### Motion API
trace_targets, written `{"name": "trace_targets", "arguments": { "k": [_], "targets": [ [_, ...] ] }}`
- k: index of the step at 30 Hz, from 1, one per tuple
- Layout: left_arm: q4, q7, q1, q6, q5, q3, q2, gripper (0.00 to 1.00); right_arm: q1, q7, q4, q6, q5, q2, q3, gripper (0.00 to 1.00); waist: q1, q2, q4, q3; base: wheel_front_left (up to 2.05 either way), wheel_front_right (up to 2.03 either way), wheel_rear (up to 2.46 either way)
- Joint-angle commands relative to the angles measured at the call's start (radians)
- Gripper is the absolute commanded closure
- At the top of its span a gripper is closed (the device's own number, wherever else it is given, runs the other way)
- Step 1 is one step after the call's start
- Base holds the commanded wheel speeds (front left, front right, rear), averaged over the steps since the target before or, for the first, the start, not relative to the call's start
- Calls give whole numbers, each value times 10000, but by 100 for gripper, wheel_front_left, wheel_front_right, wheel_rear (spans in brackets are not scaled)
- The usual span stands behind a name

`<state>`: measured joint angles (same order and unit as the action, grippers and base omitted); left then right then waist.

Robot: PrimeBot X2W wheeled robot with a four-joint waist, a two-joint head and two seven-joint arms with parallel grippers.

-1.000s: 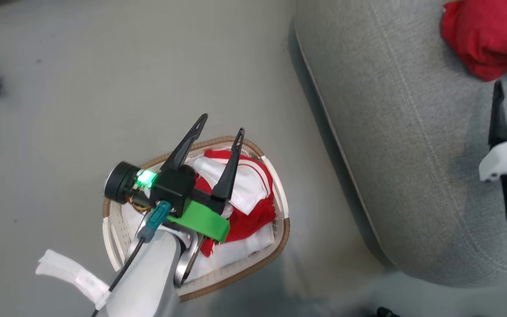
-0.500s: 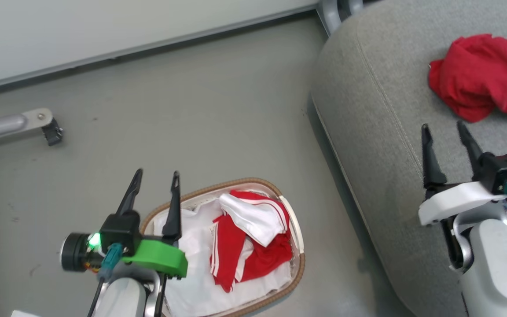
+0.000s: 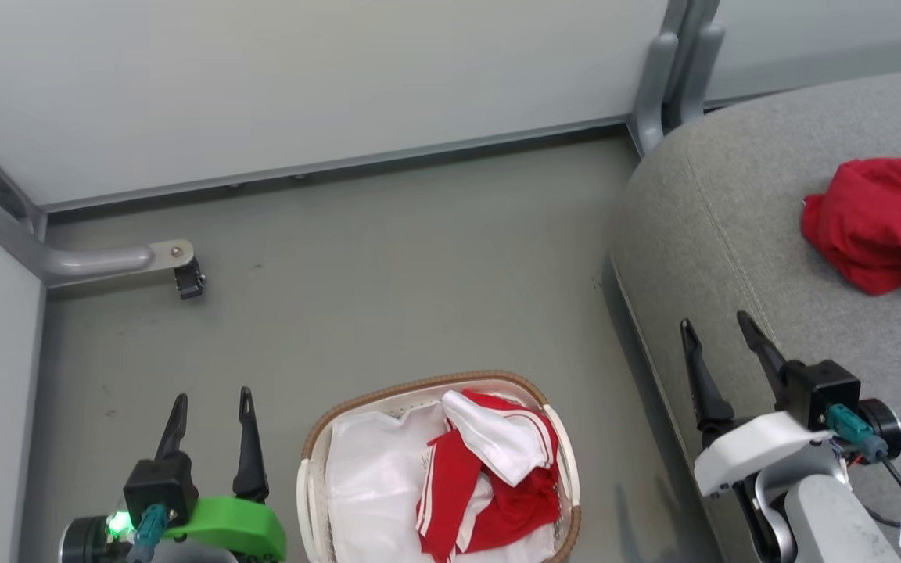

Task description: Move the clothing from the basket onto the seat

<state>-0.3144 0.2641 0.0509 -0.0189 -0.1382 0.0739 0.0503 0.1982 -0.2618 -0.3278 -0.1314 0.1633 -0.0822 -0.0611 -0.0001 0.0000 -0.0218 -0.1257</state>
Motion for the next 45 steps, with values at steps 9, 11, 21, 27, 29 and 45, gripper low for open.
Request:
{"name": "trace_targets", "arguments": {
  "k": [9,11,21,27,29,45],
  "targets": [
    [54,6,-744,-87,-173,-43,21,0,-712,-47,-118,14,11,118,-54,0,1,0,-208,714,0,0,0],
    [59,6,-781,-37,-155,32,20,0,-715,-47,-139,14,-5,136,-73,0,1,0,-173,737,0,0,0],
    [-426,6,32,259,-557,718,22,0,-40,-47,121,14,51,95,-305,0,1,0,215,-223,0,0,0],
    [-1305,7,1155,443,-1356,1585,22,0,779,-47,512,14,170,-35,-430,0,1,0,741,-1501,0,0,0],
    [-1724,6,1593,501,-1561,1872,25,0,1080,-47,661,14,203,-71,-482,0,1,0,953,-1995,0,0,0],
    [-5637,6,4783,902,-3720,4055,48,0,2744,-47,2060,14,186,-95,-988,0,1,0,2560,-4692,0,0,0]
  ]
}}
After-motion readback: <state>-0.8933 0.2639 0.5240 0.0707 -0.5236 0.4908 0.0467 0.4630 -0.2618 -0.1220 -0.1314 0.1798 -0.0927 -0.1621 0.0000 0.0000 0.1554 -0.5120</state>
